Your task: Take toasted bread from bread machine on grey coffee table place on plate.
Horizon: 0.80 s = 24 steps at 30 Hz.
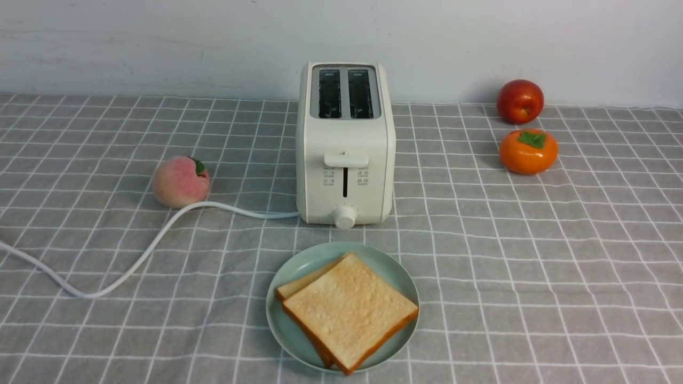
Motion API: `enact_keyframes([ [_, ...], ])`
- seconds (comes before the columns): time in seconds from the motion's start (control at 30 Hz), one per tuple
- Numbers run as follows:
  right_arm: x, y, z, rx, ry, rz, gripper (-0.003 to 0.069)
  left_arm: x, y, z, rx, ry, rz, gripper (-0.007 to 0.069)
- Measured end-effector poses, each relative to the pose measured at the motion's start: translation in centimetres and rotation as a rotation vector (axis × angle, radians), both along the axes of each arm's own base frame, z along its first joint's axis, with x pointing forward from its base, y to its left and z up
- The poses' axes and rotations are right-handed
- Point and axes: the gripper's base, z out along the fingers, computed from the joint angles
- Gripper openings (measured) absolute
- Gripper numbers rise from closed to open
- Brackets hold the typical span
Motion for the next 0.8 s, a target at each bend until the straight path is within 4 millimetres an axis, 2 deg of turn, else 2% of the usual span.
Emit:
enact_keyframes([
  [0.8,0.0,0.0,0.0,0.002,0.001,0.001,0.0065,-0.01,0.01,-0.06,0.004,0.004,0.0,0.0017],
])
